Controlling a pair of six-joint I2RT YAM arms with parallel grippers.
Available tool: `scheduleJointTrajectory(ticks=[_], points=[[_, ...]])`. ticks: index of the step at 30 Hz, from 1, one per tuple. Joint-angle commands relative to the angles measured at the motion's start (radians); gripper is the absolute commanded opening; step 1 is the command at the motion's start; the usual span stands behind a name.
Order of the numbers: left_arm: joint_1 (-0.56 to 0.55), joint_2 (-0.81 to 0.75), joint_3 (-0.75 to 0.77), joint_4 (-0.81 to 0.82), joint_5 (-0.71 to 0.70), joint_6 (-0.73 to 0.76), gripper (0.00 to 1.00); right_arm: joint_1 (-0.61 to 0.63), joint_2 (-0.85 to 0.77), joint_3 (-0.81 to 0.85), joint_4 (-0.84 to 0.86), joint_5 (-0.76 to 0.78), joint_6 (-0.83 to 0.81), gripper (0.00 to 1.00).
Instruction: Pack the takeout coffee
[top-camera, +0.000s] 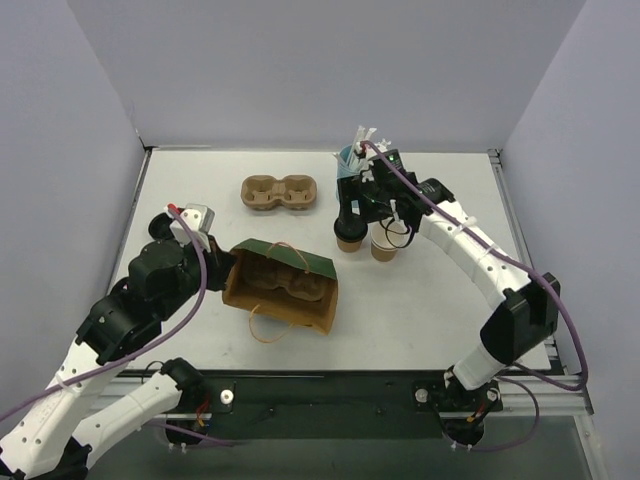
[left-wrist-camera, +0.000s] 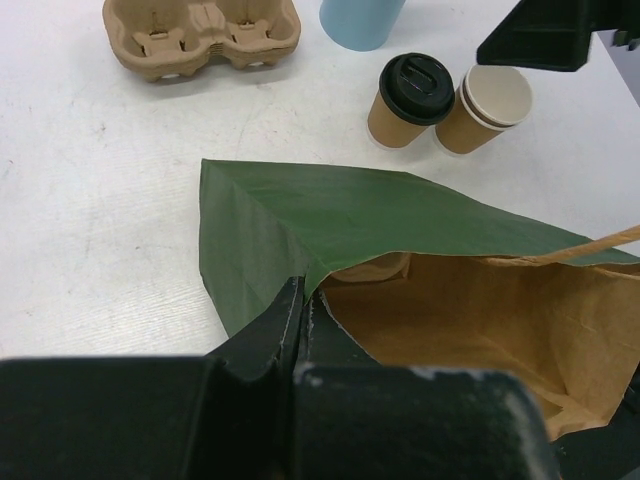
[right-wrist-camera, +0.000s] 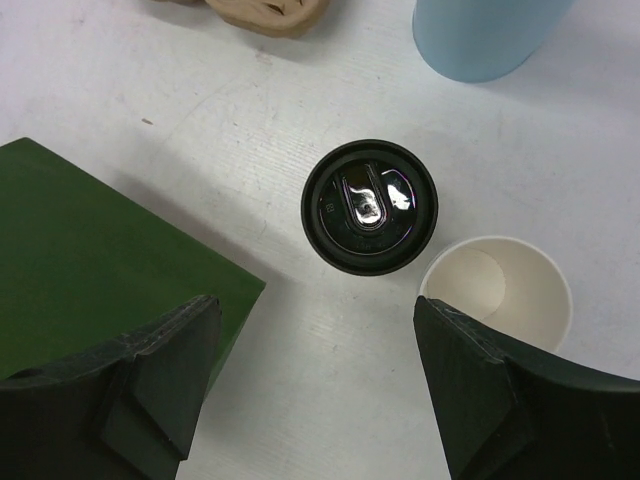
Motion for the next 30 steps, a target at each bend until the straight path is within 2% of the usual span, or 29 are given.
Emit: scheduleJointTrajectory(ticks=[1, 9, 19, 22, 27, 30], points=[[0.004, -0.027, 0.006, 0.028, 0.023, 0.003, 0.0, 0.002, 0.068, 0.038, 0.009, 0.015, -0.017, 0.8], [0.002, -0.087, -0.047, 0.058, 0.07, -0.02, 0.0, 0.002, 0.18, 0.097, -0.016, 0.017, -0.094, 0.8], [0.002, -0.129, -0.074, 0.039, 0.082, -0.04, 0.0, 0.002, 0.246, 0.136, -0.06, 0.001, -0.157, 0.8], [0.002, -0.117, -0.048, 0.0, 0.067, -0.051, 0.0, 0.002, 0.255, 0.211, -0.138, 0.007, -0.126, 0.8], [0.002, -0.069, 0.047, -0.129, 0.009, -0.147, 0.0, -0.006, 0.264, 0.502, -0.38, 0.073, -0.005, 0.77], [0.002, -0.043, 0.118, -0.228, -0.01, -0.236, 0.0, -0.006, 0.228, 0.565, -0.449, 0.076, 0.07, 0.76]])
